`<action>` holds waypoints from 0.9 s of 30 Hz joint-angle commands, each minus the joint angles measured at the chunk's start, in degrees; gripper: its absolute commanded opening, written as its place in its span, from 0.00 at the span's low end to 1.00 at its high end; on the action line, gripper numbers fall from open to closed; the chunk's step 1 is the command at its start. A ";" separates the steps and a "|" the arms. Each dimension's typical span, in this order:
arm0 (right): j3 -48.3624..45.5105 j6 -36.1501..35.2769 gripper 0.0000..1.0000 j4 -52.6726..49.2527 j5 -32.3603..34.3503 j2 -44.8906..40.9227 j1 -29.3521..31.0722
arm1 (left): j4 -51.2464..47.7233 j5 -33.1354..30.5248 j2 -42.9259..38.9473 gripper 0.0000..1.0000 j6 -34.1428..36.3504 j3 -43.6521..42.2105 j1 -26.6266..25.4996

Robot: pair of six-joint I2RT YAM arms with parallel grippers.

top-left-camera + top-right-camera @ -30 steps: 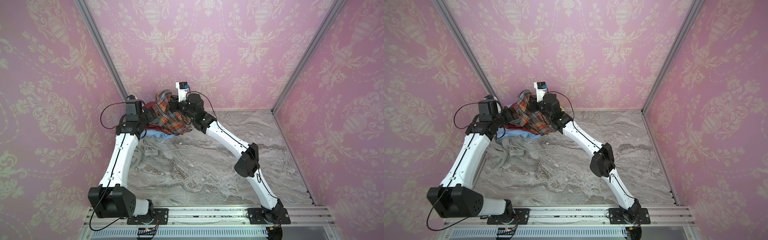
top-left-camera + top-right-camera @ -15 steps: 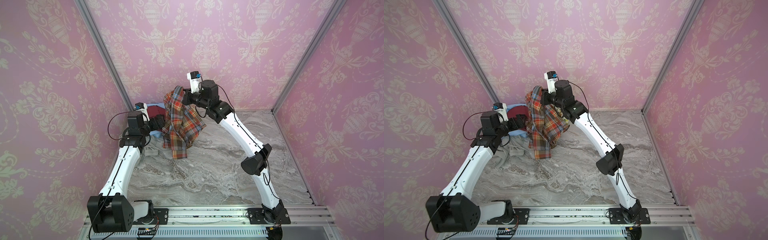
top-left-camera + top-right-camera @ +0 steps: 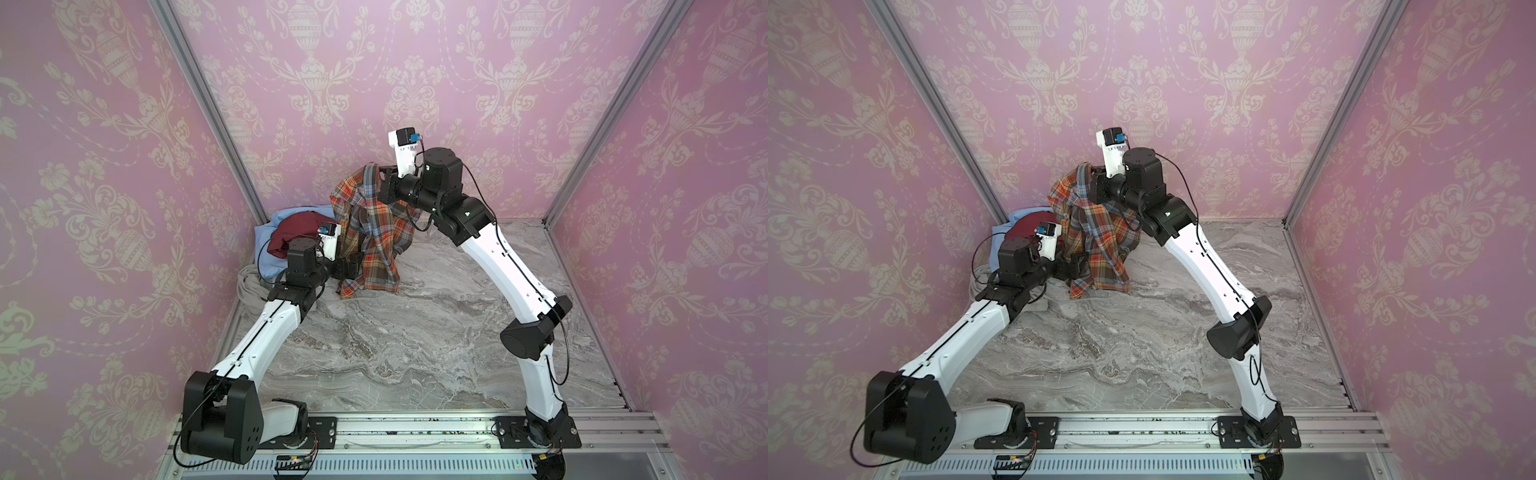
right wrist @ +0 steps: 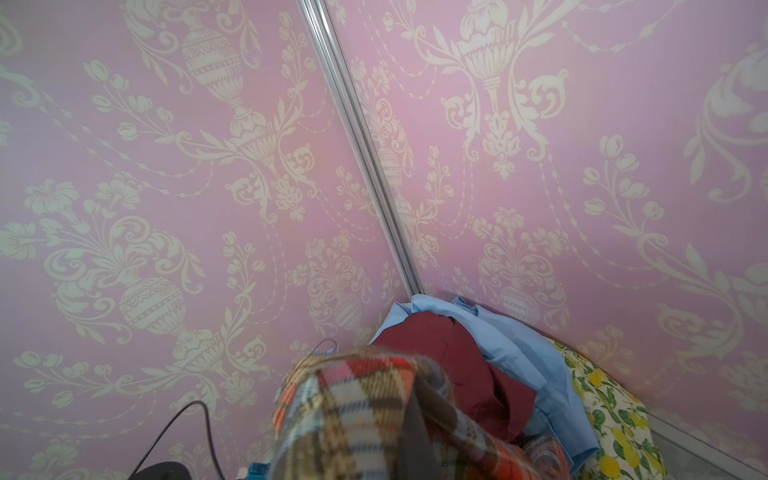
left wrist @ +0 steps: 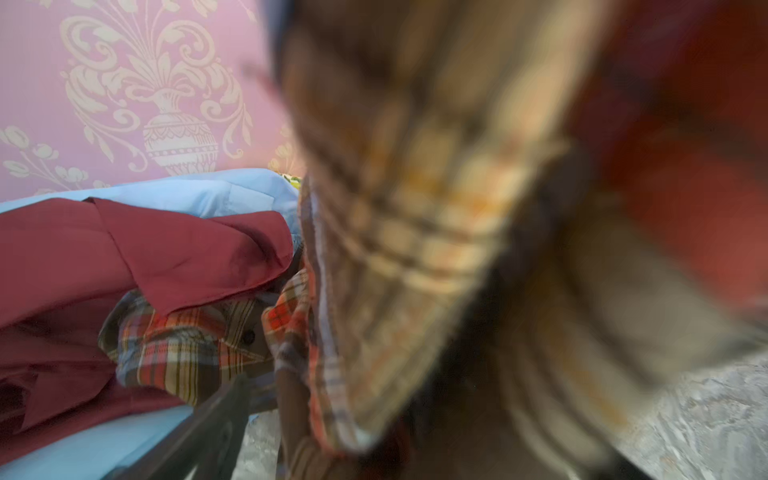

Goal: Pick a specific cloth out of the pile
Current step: 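Lift the plaid shirt high with both grippers, pulling it off the pile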

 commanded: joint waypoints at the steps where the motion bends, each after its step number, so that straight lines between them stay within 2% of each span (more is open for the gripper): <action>1: -2.76 -1.92 0.00 4.29 0.16 -4.93 -0.34 | 11.98 3.65 3.31 0.99 1.98 -0.60 -1.25; 5: -7.17 -2.70 0.00 5.21 1.22 -7.87 -0.45 | 19.65 7.93 8.49 0.98 2.04 -0.03 -4.32; 6: -8.61 -2.93 0.00 5.69 1.54 -8.73 -0.57 | 21.16 9.04 9.83 0.88 0.86 0.49 -4.90; 8: -11.07 -3.23 0.00 6.24 2.06 -10.29 -0.94 | 24.44 11.64 12.11 0.52 -2.70 1.52 -5.59; 10: -13.95 -3.41 0.00 6.51 2.54 -12.11 -1.62 | 26.63 13.14 13.79 0.09 -7.13 3.16 -5.96; 11: -15.55 -3.49 0.00 6.70 2.84 -13.03 -1.96 | 26.44 13.07 14.02 0.04 -8.55 4.00 -6.13; 12: -17.57 -3.60 0.00 7.22 3.12 -14.25 -2.35 | 26.20 13.46 14.11 0.00 -9.64 4.90 -6.34; 21: -35.92 -4.79 0.00 11.74 8.10 -24.41 -6.16 | 16.59 8.88 10.01 0.00 -9.90 14.94 -10.57; 27: -45.48 -4.34 0.00 14.32 10.82 -29.66 -8.54 | 10.81 7.81 12.00 0.00 -10.32 25.22 -15.34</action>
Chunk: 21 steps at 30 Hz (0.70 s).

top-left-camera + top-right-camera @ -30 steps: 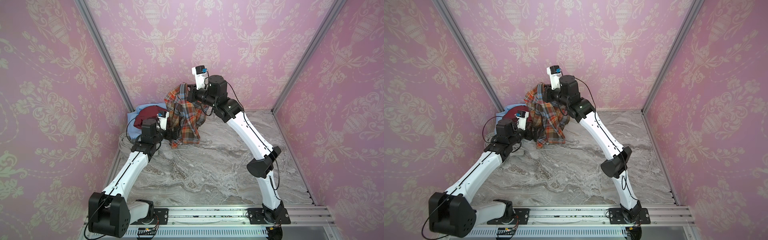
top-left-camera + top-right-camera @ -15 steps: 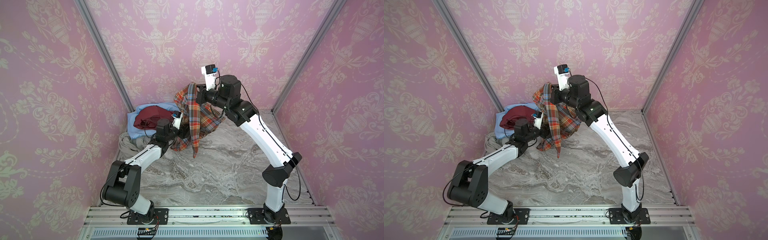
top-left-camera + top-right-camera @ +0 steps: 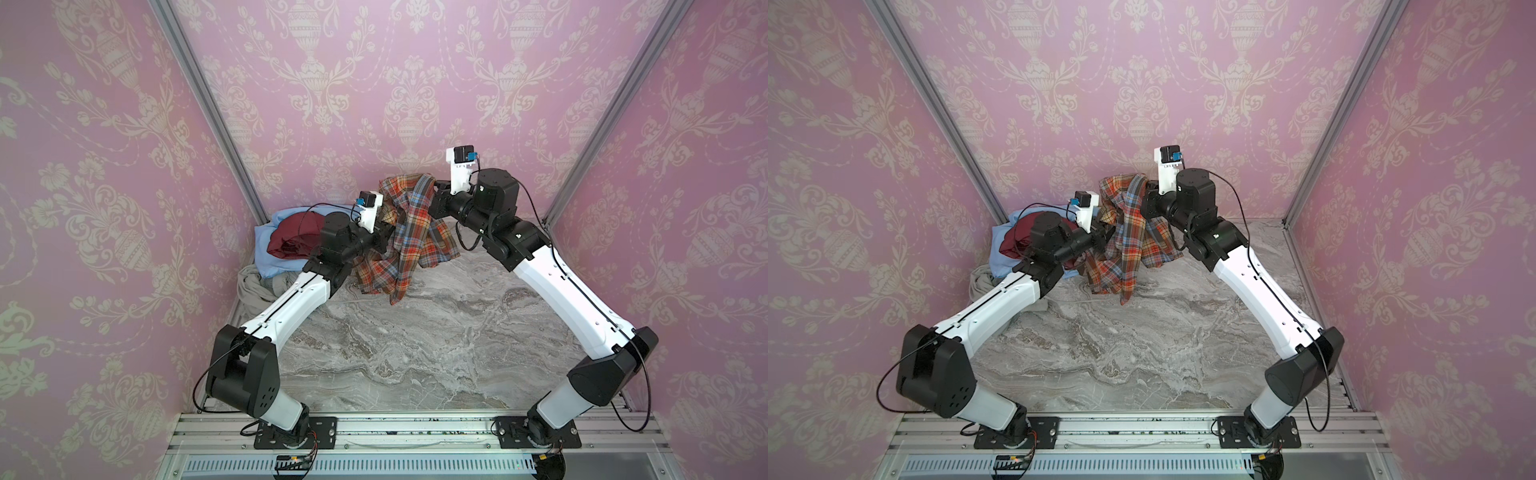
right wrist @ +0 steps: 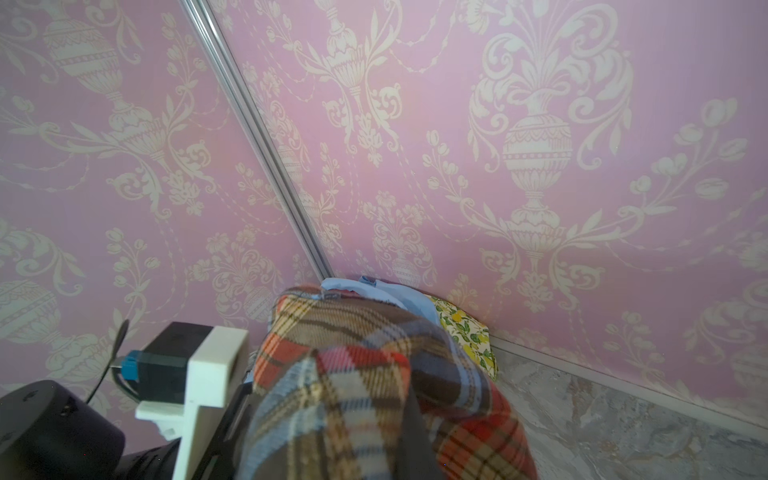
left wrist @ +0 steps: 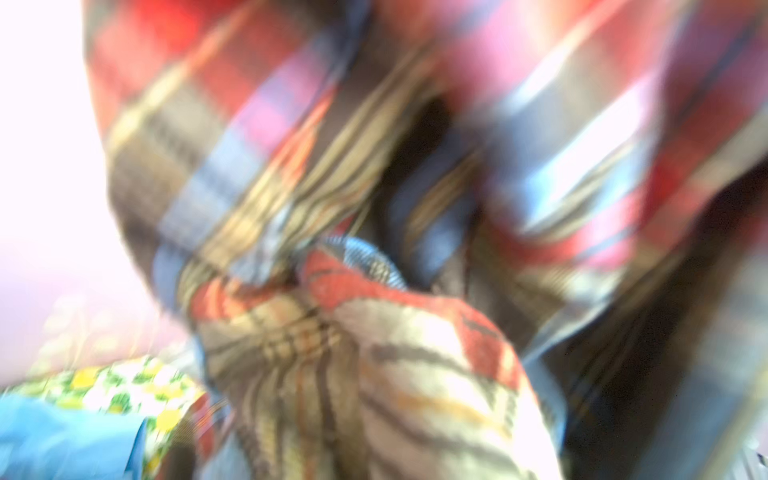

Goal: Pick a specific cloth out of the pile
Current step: 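Lift the plaid shirt high with both grippers, pulling it off the pile, then carry the plaid shirt with both grippers toward the open table area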

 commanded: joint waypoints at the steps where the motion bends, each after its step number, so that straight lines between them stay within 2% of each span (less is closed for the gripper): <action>1: -4.13 -0.77 0.00 3.09 2.94 -2.95 -1.30 | -2.36 -0.81 -0.14 0.00 -0.93 7.11 -3.03; 12: -14.00 3.91 0.00 2.58 6.21 -13.19 -8.49 | -10.02 -4.31 10.20 0.00 3.75 25.15 -17.66; 16: -17.87 5.28 0.00 0.91 7.56 -19.02 -12.80 | -13.39 -5.43 16.80 0.00 4.90 34.10 -22.58; 21: -20.77 5.86 0.00 -3.13 7.56 -25.86 -20.55 | -14.88 -5.44 25.79 0.00 3.09 45.00 -26.32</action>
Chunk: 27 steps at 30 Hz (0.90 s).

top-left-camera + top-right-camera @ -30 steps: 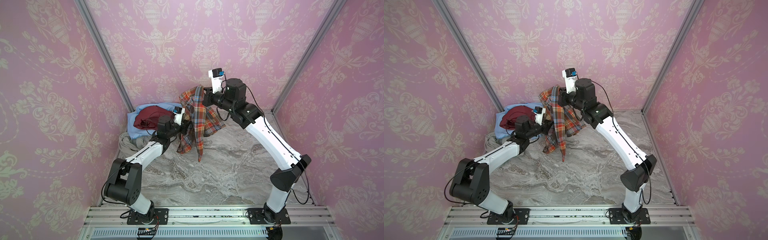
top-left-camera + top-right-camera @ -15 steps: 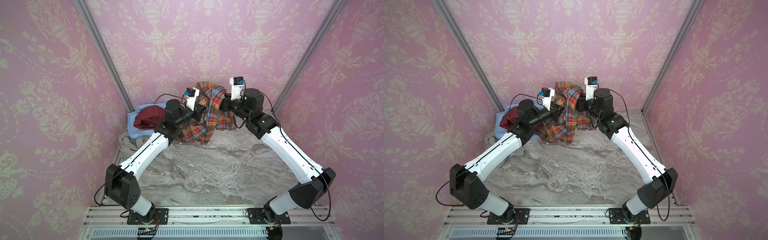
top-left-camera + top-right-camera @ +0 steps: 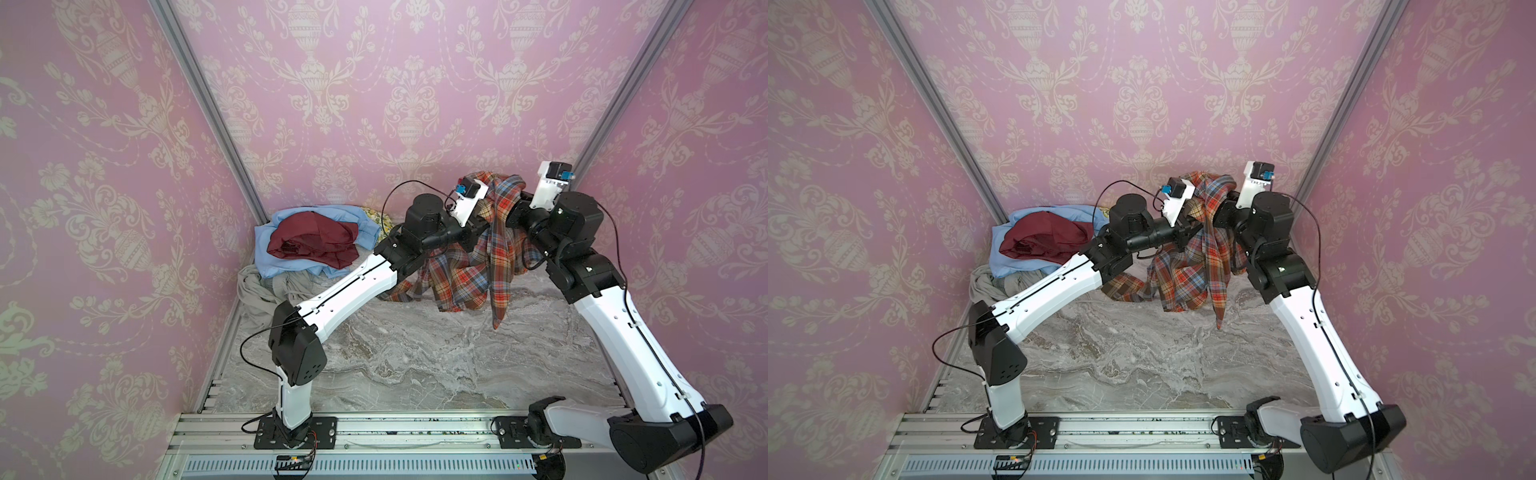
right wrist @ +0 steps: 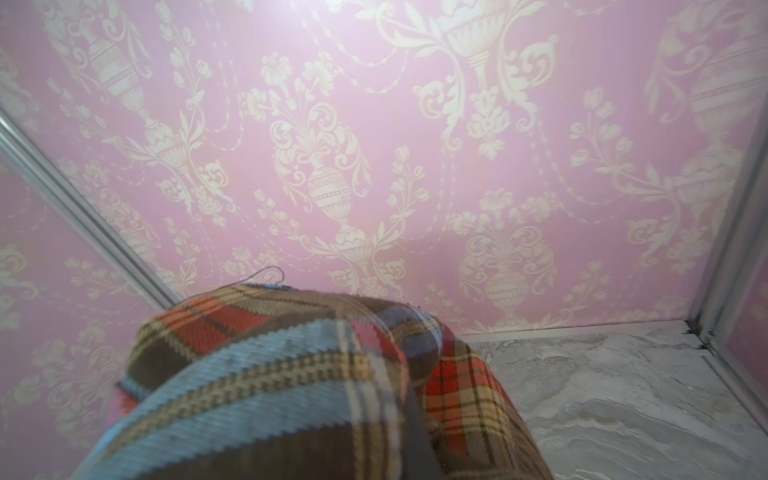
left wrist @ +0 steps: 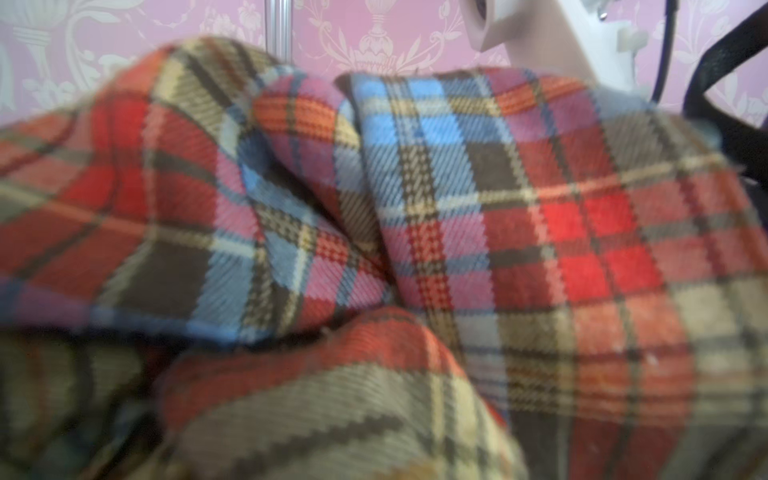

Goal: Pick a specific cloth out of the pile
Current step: 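Carry the plaid shirt with both grippers toward the open table area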

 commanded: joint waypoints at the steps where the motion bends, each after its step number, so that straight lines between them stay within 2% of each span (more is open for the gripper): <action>1: -1.48 1.96 0.00 -3.13 -0.33 -4.65 -4.49 | -1.02 -0.39 4.84 0.00 0.40 8.44 -2.45; 7: 0.71 0.16 0.00 -9.53 -2.47 -8.97 -11.18 | -6.63 0.11 16.29 0.00 -0.42 26.93 -6.40; 9: 1.15 -0.23 0.00 -10.84 -3.31 -9.04 -11.70 | -7.55 0.20 17.87 0.00 -1.24 29.69 -6.63; 11: 0.45 -0.26 0.00 -11.01 -3.91 -9.19 -11.63 | -8.19 -0.73 17.26 0.00 -0.60 28.50 -6.55; 14: -2.57 0.56 0.00 -9.95 -4.63 -9.58 -11.69 | -5.88 -2.84 12.70 0.00 0.47 19.48 -5.59; 18: -8.04 2.91 0.00 -7.02 -6.88 -9.85 -11.66 | 5.78 -4.57 4.28 0.00 -5.56 -1.30 -0.50; 22: -13.44 5.01 0.00 -4.51 -9.56 -9.09 -10.92 | 12.31 -5.46 -0.49 0.00 -10.66 -16.41 4.42; 27: -20.78 4.90 0.00 -2.35 -8.18 -5.42 -5.45 | 17.24 -7.90 -1.11 0.00 -15.70 -28.53 7.54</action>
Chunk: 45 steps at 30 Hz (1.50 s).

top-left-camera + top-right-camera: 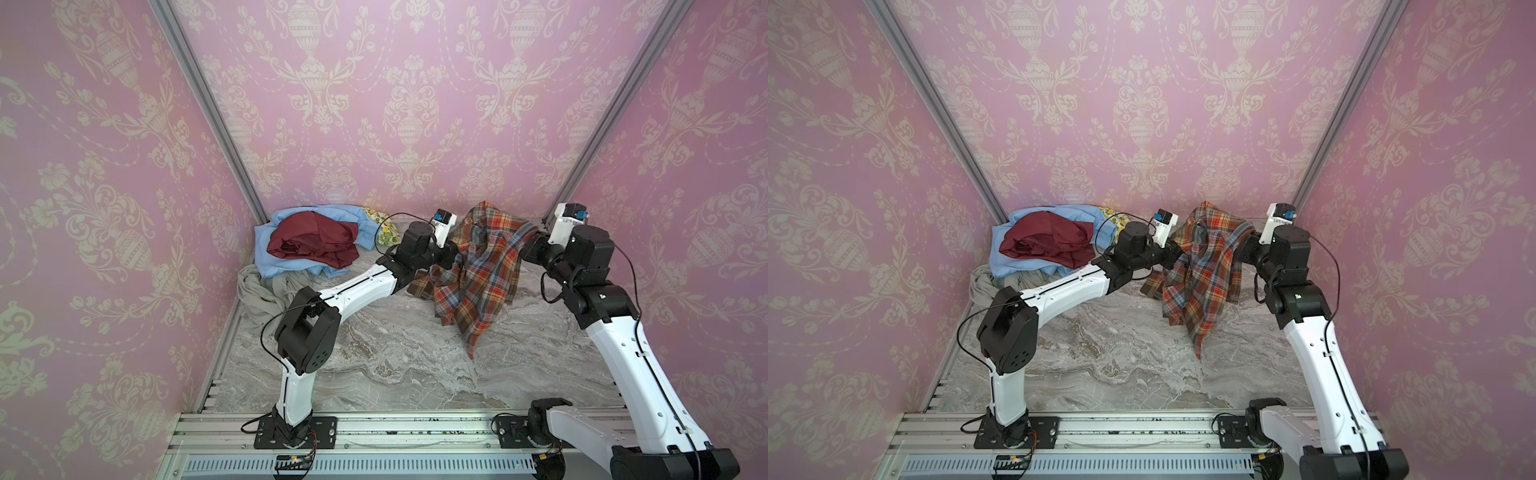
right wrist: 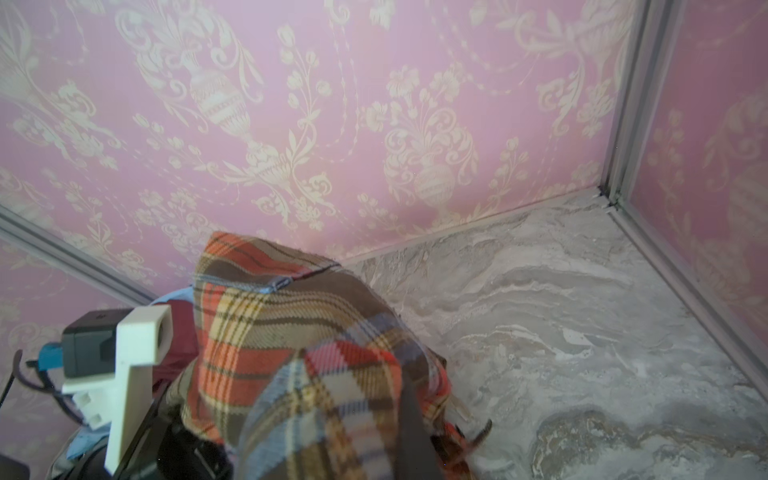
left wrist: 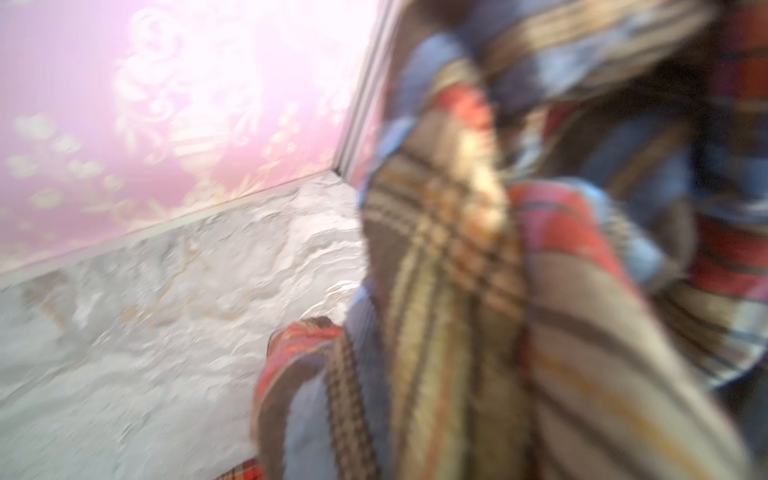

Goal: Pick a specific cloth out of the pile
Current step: 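Carry the plaid shirt with both grippers toward the open table area, then lower the plaid shirt onto the table with both grippers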

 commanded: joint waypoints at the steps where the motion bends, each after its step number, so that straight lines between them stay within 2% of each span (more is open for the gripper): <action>1: -3.50 1.01 0.00 3.44 0.11 3.35 3.61 | 7.43 -3.02 -1.98 0.00 -5.59 -4.96 0.17; 8: -7.17 1.21 0.00 5.45 2.15 14.44 9.07 | 10.03 -5.71 2.98 0.00 -11.59 -10.99 2.27; 13: -5.91 1.57 0.00 5.78 1.72 22.60 9.88 | 6.59 -7.07 6.83 0.00 -13.77 -9.72 3.82; 20: -1.78 3.03 0.25 5.44 -1.15 32.56 9.92 | 1.74 -9.56 9.29 0.05 -17.76 -8.04 4.88; 23: -0.72 3.27 0.43 5.32 -2.13 35.18 10.06 | -0.22 -9.14 11.21 0.08 -19.09 -6.10 4.88; 25: -1.22 3.25 0.55 5.73 -1.97 35.14 10.19 | -1.92 -8.79 12.58 0.08 -19.70 -4.54 4.90; 33: -7.54 2.04 0.84 5.78 0.68 25.83 9.31 | -1.79 -6.14 17.14 0.07 -23.70 -2.22 4.67; 38: -11.63 2.97 0.88 5.43 -0.02 19.57 7.30 | -0.28 -6.74 19.13 0.05 -26.64 -0.41 2.43; 45: -15.46 3.80 0.88 4.06 -0.50 10.57 4.53 | -0.58 -7.46 23.76 0.06 -29.95 7.44 -2.89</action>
